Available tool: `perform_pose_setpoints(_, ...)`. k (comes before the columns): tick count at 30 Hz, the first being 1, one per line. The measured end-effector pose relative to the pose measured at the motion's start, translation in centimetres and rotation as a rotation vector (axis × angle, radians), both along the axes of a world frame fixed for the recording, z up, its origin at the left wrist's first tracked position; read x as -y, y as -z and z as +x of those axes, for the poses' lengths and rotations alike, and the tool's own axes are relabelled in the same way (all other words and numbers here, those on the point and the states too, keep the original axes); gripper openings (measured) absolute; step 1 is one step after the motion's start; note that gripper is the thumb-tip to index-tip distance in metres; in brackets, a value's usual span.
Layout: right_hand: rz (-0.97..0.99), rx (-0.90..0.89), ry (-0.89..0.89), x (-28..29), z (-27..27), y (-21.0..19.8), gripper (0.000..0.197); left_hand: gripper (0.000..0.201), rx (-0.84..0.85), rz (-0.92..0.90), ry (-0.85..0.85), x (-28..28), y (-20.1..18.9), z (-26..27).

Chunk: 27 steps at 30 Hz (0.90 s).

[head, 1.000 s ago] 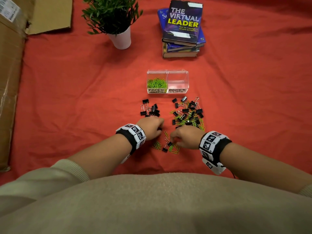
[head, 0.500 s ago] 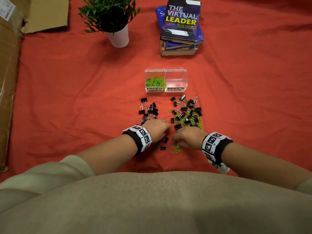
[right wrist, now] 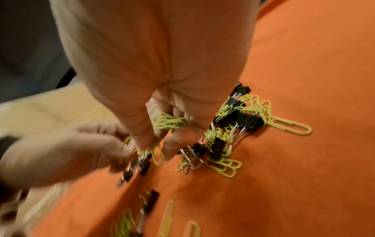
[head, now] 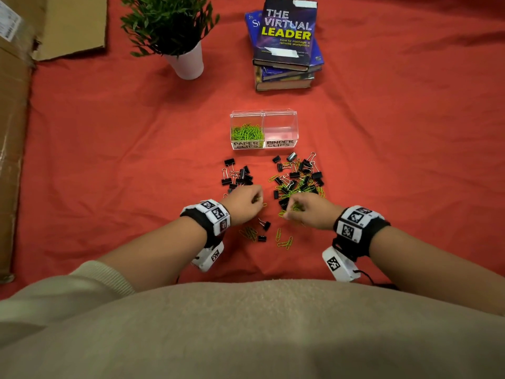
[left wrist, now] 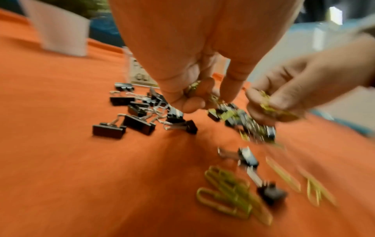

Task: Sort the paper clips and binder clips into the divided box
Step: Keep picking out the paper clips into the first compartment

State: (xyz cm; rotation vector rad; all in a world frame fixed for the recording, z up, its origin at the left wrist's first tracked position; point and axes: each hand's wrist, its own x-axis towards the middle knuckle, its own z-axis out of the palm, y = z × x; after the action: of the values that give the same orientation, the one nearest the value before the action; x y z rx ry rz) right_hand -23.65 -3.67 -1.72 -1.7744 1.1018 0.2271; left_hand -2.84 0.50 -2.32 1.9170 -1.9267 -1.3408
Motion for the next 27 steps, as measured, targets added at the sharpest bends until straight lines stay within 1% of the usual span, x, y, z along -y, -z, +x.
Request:
perform_pose_setpoints(3,0.29,0.183,0.239,0.4,-0.3,0.2,0.013,0.016,-0.119,0.072,-0.212,0.2,-0.1,1.1)
perform_pose_setpoints(5,0.421,0.283,0.34,0.4,-0.3,0.1,0.009,0.021,-0.231,0.154,-0.34,0.2,0.1,1.7)
perform_pose_setpoints(6,0.479,0.323,0.376,0.4,-0.2,0.0,0.012,0.023,-0.275,0.187,-0.388,0.2,0.2,1.9)
perform_pose_setpoints(9,0.599,0.373,0.44,0.4,0.1,-0.1,0.024,0.03,-0.311,0.239,-0.442,-0.1,-0.1,2.0)
perform_pose_setpoints(12,0.603,0.323,0.448,0.1,0.6,-0.2,0.024,0.033,-0.325,0.279,-0.415,-0.7,-0.6,1.7)
perform_pose_setpoints(14,0.508,0.231,0.348,-0.4,0.9,-0.2,0.018,0.033,-0.322,0.298,-0.392,-1.3,-0.5,1.6)
perform_pose_setpoints(16,0.318,0.101,0.154,-0.9,0.9,-0.1,0.01,0.027,-0.245,0.244,-0.311,-2.1,-0.2,1.4)
perform_pose_setpoints(17,0.211,0.042,0.035,-1.2,0.9,-0.1,0.01,0.021,-0.183,0.187,-0.23,-2.5,-0.1,1.3)
perform_pose_setpoints(19,0.031,-0.058,-0.217,-1.8,0.8,0.3,0.025,0.007,-0.026,0.095,-0.001,-3.3,-0.2,1.2)
perform_pose_setpoints(20,-0.046,-0.094,-0.336,-2.1,0.7,0.5,0.036,0.008,0.061,0.053,0.13,-3.6,-0.1,1.1)
perform_pose_setpoints(21,-0.106,-0.117,-0.433,-2.2,0.6,0.7,0.045,0.015,0.138,0.012,0.253,-3.8,0.1,1.2)
perform_pose_setpoints(22,-0.147,-0.126,-0.5,-2.3,0.5,0.9,0.053,0.022,0.209,-0.012,0.342,-3.9,0.2,1.2)
perform_pose_setpoints(24,-0.186,-0.134,-0.553,-2.4,0.2,1.0,0.06,0.031,0.297,-0.05,0.435,-3.9,0.2,1.3)
perform_pose_setpoints(27,-0.208,-0.146,-0.58,-2.5,0.0,1.1,0.057,0.035,0.344,-0.081,0.505,-3.8,0.4,0.9)
